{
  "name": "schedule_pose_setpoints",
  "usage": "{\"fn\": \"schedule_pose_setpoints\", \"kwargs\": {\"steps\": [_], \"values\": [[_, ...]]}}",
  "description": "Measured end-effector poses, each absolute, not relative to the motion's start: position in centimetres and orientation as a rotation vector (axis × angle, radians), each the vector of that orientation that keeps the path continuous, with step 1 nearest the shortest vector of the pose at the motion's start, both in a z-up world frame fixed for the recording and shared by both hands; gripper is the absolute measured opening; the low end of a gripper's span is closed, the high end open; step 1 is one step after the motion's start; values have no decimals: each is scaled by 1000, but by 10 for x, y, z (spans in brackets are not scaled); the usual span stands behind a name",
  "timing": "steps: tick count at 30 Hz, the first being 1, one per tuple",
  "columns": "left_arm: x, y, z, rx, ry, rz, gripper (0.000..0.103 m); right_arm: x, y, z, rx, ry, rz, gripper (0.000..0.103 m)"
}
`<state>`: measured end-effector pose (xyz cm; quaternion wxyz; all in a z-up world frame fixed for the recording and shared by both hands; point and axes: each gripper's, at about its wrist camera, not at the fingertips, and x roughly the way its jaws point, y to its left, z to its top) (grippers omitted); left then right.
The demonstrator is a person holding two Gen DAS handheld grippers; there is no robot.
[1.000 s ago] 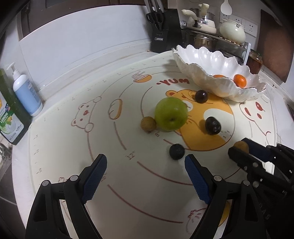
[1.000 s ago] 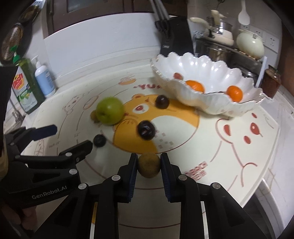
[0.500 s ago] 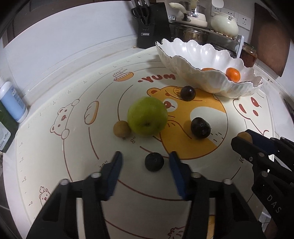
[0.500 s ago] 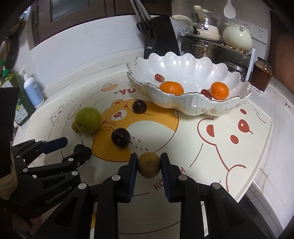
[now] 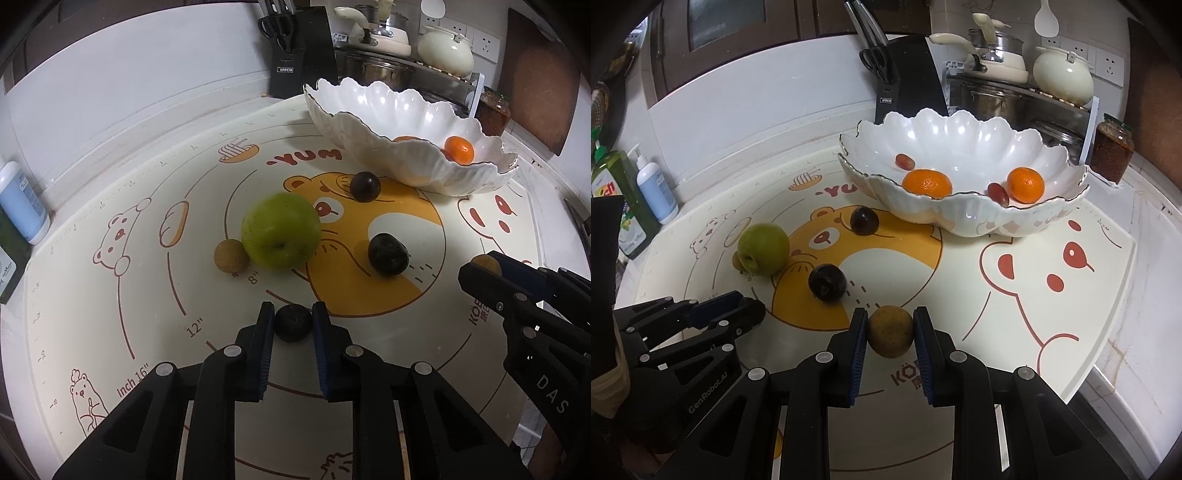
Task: Organize fruits
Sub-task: 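Lift and carry the brown fruit and the plum with both tools toward the bowl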
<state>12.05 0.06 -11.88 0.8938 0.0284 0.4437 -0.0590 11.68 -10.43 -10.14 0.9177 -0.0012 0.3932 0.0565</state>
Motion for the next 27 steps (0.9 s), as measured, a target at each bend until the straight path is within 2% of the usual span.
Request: {"fn": "schedule_pose_setpoints", "kwargs": {"steps": [27], "values": [[160,-37,-53,77,814,-204,21,142,-150,-55,32,713,22,27]]}}
